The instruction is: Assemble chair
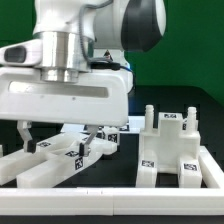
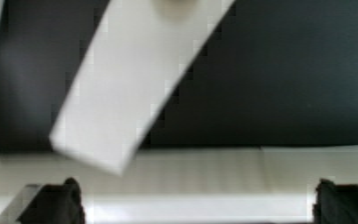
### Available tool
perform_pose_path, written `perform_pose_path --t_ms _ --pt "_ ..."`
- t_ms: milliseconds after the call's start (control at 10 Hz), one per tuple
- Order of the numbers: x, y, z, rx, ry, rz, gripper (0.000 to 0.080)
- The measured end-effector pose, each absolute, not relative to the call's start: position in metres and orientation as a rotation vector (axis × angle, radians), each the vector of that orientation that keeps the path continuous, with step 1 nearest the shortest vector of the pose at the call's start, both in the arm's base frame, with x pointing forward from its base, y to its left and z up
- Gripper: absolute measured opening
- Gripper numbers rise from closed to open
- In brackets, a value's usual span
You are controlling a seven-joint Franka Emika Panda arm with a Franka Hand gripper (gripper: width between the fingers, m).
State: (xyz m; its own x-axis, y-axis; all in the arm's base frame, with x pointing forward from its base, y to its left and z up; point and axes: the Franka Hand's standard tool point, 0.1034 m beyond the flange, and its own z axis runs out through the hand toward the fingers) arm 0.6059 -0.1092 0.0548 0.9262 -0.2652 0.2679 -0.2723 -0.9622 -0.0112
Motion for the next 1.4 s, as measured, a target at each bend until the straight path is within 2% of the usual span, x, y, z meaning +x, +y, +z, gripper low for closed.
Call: perform_pose_path --t_ms 200,500,800,1200,1400 --pt "0.591 -0.106 0.044 3.061 -0.647 0.325 0.0649" --pt "0.587 -0.099 0.037 3.083 -0.703 0.240 0.0649" --pt "0.575 -0.105 0.011 3.061 -0.668 0.241 0.0649" --pt "0.573 -0.103 0.008 3.061 -0.670 0.231 0.0649" --pt "0.582 -0.085 0.012 3.063 -0.928 0.026 0.0649"
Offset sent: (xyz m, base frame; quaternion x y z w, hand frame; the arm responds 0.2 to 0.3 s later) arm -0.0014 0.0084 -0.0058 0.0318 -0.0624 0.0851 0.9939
